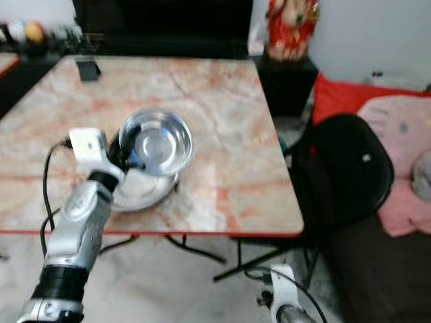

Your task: Setting the table

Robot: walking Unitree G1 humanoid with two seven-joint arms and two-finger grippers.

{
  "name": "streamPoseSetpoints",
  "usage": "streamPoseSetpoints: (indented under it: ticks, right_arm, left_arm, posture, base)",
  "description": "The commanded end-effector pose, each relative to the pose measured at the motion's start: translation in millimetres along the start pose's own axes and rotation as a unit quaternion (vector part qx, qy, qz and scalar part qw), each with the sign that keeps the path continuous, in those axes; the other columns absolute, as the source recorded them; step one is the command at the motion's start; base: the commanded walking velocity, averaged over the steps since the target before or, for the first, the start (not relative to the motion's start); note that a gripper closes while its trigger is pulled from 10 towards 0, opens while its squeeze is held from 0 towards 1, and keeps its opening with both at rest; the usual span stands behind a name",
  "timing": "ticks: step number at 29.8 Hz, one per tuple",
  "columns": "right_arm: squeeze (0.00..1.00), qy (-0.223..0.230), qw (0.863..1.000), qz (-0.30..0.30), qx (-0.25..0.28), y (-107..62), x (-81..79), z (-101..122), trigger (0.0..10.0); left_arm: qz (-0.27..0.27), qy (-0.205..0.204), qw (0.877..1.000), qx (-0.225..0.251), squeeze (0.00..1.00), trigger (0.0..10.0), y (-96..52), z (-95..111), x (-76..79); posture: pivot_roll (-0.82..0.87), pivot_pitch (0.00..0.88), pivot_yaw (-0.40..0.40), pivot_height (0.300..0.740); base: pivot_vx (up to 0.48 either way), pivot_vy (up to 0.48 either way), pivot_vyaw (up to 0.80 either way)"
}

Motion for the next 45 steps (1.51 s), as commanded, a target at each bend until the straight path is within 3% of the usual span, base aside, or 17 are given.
streamPoseSetpoints:
  ticks: [1,10,15,22,26,29,31,32,36,45]
  right_arm:
    - [0.00,-0.001,1.000,0.006,0.002,0.8,-4.6,1.8,10.0]
    - [0.00,-0.003,1.000,0.008,0.002,0.8,-4.4,1.9,10.0]
    - [0.00,-0.004,1.000,0.009,0.001,0.8,-4.7,2.0,10.0]
    - [0.00,-0.006,1.000,0.011,0.000,0.8,-5.0,2.1,10.0]
    - [0.00,-0.005,1.000,0.012,0.000,0.9,-5.3,2.2,10.0]
    - [0.00,-0.005,1.000,0.012,0.000,0.9,-5.3,2.3,10.0]
    - [0.00,-0.004,1.000,0.012,0.000,0.9,-5.3,2.4,10.0]
    - [0.00,-0.004,1.000,0.012,0.000,0.9,-5.3,2.4,10.0]
    - [0.00,-0.005,1.000,0.012,0.001,0.9,-5.2,2.6,10.0]
    - [0.00,-0.006,1.000,0.012,0.000,0.9,-5.1,2.8,10.0]
  left_arm:
    - [0.005,0.006,1.000,0.016,0.00,10.0,3.0,9.6,-3.3]
    - [0.060,-0.029,0.998,0.002,0.00,10.0,1.8,3.9,-23.8]
    - [0.109,-0.043,0.993,-0.010,0.00,10.0,0.1,-1.6,-43.1]
    - [0.203,-0.076,0.976,-0.035,0.00,10.0,-2.6,-13.8,-81.5]
    - [0.225,-0.098,0.968,-0.045,0.00,10.0,-3.2,-18.9,-90.8]
    - [0.212,-0.098,0.972,-0.042,0.00,10.0,-0.7,-17.4,-88.0]
    - [0.162,-0.042,0.986,-0.022,0.00,10.0,4.0,-7.4,-74.5]
    - [0.117,0.033,0.993,-0.006,0.00,10.0,6.3,1.1,-59.4]
    - [0.065,0.090,0.993,0.024,0.00,10.0,7.0,11.4,-40.3]
    - [0.074,0.070,0.994,0.031,0.00,10.0,4.2,14.8,-46.5]
  posture:
    - [0.06,0.000,-0.043,0.740]
    - [0.06,0.000,-0.047,0.740]
    - [0.06,0.000,-0.048,0.740]
    - [0.06,0.000,-0.051,0.740]
    - [0.06,0.000,-0.049,0.740]
    - [0.06,0.000,-0.049,0.740]
    - [0.06,0.000,-0.049,0.740]
    - [0.06,0.000,-0.051,0.740]
    - [0.06,0.000,-0.051,0.740]
    - [0.06,0.000,-0.052,0.740]
  base:
    - [0.000,0.000,0.00]
    - [0.000,0.000,0.00]
    - [0.000,0.000,0.00]
    - [0.000,0.000,0.00]
    - [0.000,0.000,0.00]
    - [0.000,0.000,0.00]
    - [0.000,0.000,0.00]
    - [0.000,0.000,0.00]
    - [0.000,0.000,0.00]
    - [0.000,0.000,0.00]
Point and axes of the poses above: a point about 5 cm out from each wrist's last joint towards the gripper, its own y axis pointing out of the wrist towards the gripper, its own z axis along the axis of the wrist's last joint, x = y × z, the point moved 4 cm from there along y, pointing out of the wrist towards the gripper, and after that the axes turned 13 degrees about y, right-handed, at the moved point
